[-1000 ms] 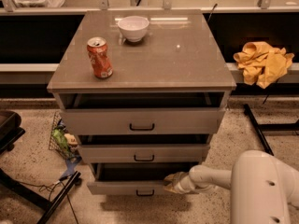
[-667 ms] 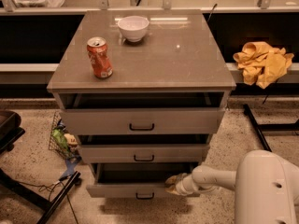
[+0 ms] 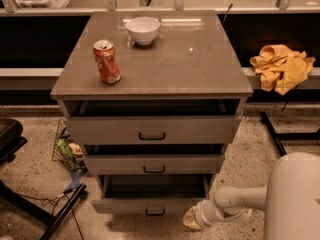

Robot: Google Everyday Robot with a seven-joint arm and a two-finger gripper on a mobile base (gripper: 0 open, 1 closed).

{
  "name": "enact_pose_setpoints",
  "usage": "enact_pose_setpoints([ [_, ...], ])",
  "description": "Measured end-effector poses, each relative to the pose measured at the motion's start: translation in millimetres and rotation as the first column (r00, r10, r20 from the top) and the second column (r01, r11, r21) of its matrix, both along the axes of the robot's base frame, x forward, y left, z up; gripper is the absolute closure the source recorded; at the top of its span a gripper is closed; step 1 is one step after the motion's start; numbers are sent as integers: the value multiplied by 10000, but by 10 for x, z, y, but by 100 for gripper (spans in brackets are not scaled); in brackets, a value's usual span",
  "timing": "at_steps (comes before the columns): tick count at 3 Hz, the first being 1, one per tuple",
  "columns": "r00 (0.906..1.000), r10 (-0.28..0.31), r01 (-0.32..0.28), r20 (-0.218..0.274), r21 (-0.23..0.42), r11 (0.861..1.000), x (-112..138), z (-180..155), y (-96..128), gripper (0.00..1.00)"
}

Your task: Open bottom drawer

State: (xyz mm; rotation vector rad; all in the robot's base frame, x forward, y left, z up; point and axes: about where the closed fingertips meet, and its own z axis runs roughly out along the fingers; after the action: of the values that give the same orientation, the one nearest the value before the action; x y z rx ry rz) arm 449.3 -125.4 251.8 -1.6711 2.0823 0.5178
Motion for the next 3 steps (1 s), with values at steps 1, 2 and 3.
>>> enact_pose_setpoints([
  [1, 9982, 307, -306, -515, 14, 9995, -376, 12, 53, 100],
  [2, 9992, 385, -385, 65, 17, 9993, -224, -4, 87, 100],
  [3, 9916, 693, -701, 1090, 31, 9975, 100, 22, 101, 100],
])
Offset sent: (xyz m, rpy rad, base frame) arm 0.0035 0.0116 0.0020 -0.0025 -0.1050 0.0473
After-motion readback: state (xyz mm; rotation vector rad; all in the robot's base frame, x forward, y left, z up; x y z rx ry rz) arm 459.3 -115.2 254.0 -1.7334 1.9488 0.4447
